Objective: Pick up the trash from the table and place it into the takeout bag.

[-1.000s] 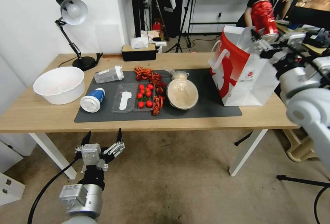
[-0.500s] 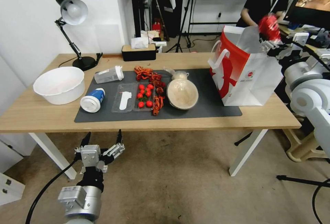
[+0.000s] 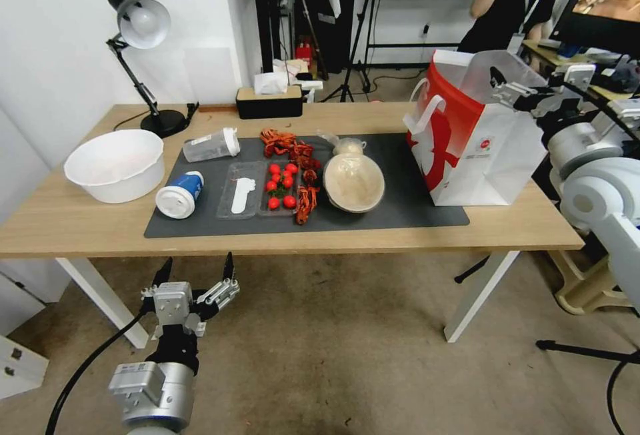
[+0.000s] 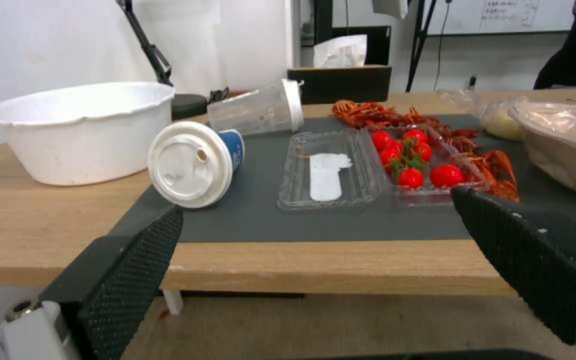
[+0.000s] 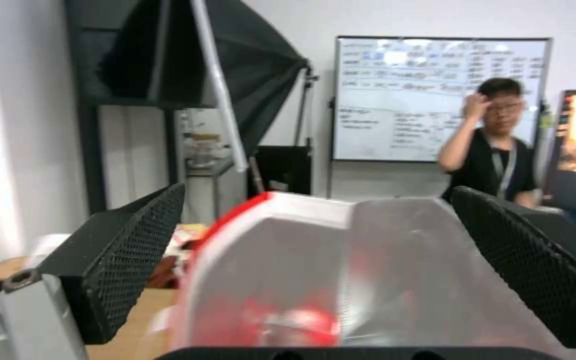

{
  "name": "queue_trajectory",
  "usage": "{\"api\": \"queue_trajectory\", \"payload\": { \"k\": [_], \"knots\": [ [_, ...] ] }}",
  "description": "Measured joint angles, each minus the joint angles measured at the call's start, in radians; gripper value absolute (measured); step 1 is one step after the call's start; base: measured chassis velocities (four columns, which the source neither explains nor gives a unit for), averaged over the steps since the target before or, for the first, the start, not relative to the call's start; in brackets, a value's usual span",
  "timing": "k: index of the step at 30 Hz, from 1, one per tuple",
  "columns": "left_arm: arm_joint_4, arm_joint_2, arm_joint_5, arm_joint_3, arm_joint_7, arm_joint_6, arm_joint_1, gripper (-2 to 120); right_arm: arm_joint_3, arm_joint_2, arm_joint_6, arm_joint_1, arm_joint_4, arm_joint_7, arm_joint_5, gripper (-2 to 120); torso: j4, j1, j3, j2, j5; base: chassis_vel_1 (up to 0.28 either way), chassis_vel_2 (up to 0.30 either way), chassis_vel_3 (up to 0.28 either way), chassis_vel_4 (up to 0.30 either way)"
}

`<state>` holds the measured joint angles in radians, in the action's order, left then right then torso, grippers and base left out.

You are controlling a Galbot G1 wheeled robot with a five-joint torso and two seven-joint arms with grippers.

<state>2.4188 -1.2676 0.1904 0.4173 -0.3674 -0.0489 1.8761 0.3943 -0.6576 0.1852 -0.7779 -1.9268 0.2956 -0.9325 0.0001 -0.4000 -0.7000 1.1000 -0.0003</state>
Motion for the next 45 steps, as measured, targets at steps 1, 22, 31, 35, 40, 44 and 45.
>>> {"api": "queue_trajectory", "payload": {
  "k": [1,22,31,35,40,44,45],
  "knots": [
    [0.001,-0.001,0.000,0.000,0.000,0.000,0.002,100,0.004,-0.001,0.000,-0.021,-0.029,-0.001,-0.009,100,-0.0001,0.000,0.000,0.000,0.0001,0.000,0.000,0.000,0.000],
    [-0.011,0.001,0.002,0.006,0.009,0.024,-0.004,100,0.124,-0.250,-0.175,-0.750,-0.329,-0.090,0.354,100,-0.0003,0.000,0.000,0.000,0.0000,0.000,0.000,0.000,0.000],
    [-0.017,0.011,0.004,0.001,0.011,0.033,-0.015,100,0.132,-0.374,-0.336,-0.930,-0.301,-0.132,0.481,100,-0.0003,0.000,0.000,0.000,0.0001,0.000,0.000,0.000,0.000],
    [-0.021,0.013,0.004,-0.002,0.013,0.034,-0.021,100,0.128,-0.388,-0.346,-0.940,-0.296,-0.134,0.489,100,-0.0001,0.000,0.000,0.000,0.0001,0.000,0.000,0.000,0.000],
    [-0.024,0.011,0.004,-0.002,0.013,0.040,-0.018,100,0.107,-0.388,-0.340,-0.922,-0.281,-0.134,0.500,100,0.0001,0.000,0.000,0.000,0.0002,0.000,0.000,0.000,0.000],
    [-0.028,0.009,0.004,-0.001,0.014,0.043,-0.018,100,0.094,-0.382,-0.335,-0.900,-0.267,-0.133,0.502,100,-0.0002,0.000,0.000,0.000,0.0003,0.000,0.000,0.000,0.000],
    [-0.030,0.007,0.004,-0.001,0.014,0.043,-0.019,100,0.085,-0.376,-0.326,-0.886,-0.267,-0.131,0.482,100,-0.0002,0.000,0.000,0.000,0.0002,0.000,0.000,0.000,0.000]
  ]
}}
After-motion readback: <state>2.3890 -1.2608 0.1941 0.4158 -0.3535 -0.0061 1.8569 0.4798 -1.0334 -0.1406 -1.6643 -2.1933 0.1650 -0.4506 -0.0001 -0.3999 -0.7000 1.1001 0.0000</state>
